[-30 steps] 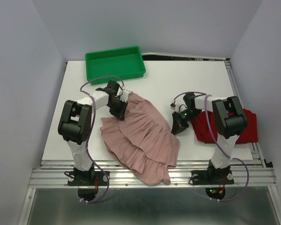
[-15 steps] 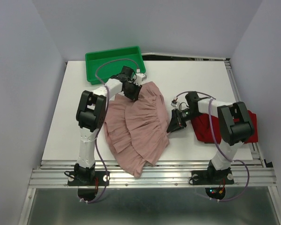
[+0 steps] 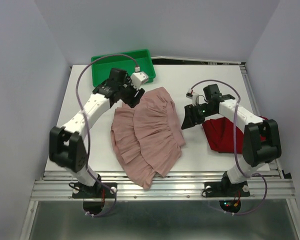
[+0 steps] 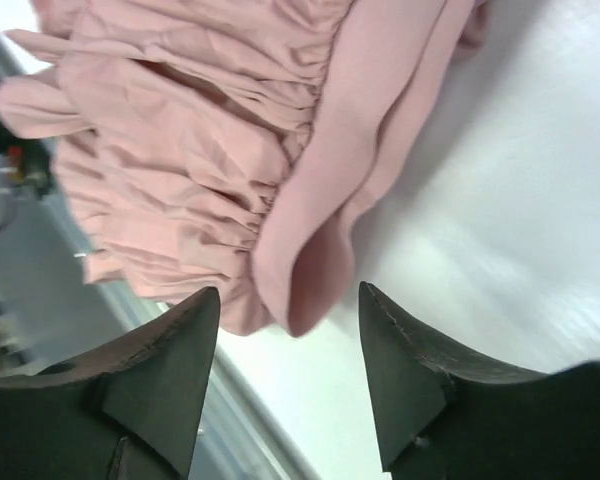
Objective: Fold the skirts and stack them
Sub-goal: Flatten the skirt out, then fold the skirt
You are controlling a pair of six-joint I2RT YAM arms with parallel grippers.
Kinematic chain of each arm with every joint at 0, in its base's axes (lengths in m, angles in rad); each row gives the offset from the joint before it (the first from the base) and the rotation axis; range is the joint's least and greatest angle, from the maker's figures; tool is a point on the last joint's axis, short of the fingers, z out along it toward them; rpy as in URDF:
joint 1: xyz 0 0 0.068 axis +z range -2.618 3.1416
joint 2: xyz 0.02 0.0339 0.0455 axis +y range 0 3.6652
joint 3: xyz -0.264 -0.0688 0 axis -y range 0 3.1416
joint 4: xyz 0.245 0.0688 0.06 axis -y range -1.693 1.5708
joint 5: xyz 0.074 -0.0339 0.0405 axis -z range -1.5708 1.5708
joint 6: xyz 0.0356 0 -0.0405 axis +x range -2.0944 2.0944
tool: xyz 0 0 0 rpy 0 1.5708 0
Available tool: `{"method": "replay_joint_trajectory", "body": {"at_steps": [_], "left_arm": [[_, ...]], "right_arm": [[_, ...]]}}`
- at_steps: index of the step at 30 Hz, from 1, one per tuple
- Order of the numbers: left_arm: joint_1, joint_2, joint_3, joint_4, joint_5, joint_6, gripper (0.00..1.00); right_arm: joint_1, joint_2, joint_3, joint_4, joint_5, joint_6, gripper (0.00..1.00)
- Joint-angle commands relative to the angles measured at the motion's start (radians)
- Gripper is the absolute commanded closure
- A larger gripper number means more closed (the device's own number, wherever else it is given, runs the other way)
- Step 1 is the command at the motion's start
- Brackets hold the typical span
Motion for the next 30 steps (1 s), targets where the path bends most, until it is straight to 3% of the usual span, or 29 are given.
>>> {"method": "replay_joint_trajectory", "body": {"at_steps": [1, 5, 9, 15, 16, 17, 19, 23, 25, 30], "left_arm": [[-0.028, -0.278, -0.23, -0.065, -0.022, 0.132, 0.3], [-0.128, -0.461, -0.456, -0.069, -0.111, 0.172, 0.27], [-0.105, -0.464, -0.517, -0.056, -0.116, 0.097, 0.28], [0.061, -0.276, -0.291, -0.108, 0.022, 0.164, 0.26], [0.073, -0.242, -0.21, -0.121, 0.027, 0.186, 0.25], [0.094, -0.175, -0.167, -0.145, 0.029, 0.229, 0.25], [0.114, -0.106, -0.042, -0.164, 0.041, 0.269, 0.24], [0.133, 0.077, 0.166, -0.24, 0.065, 0.352, 0.23], [0.133, 0.173, 0.26, -0.266, 0.067, 0.375, 0.15], [0.142, 0.306, 0.346, -0.285, 0.116, 0.43, 0.11]], "right_arm": [[-0.005, -0.121, 0.051, -0.035, 0.169, -0.257, 0.34], [0.041, -0.11, 0.072, -0.001, 0.201, -0.282, 0.34], [0.062, 0.015, 0.196, 0.08, 0.212, -0.166, 0.34], [0.062, 0.294, 0.578, 0.056, 0.266, -0.087, 0.3], [0.062, 0.324, 0.624, 0.048, 0.288, -0.098, 0.27], [0.062, 0.382, 0.711, 0.021, 0.299, -0.102, 0.1], [0.062, 0.442, 0.81, -0.03, 0.322, -0.13, 0.04], [0.062, 0.569, 0.994, -0.125, 0.298, -0.158, 0.02], [0.062, 0.621, 1.048, -0.154, 0.269, -0.17, 0.03], [0.062, 0.701, 1.1, -0.26, 0.177, -0.231, 0.06]]}}
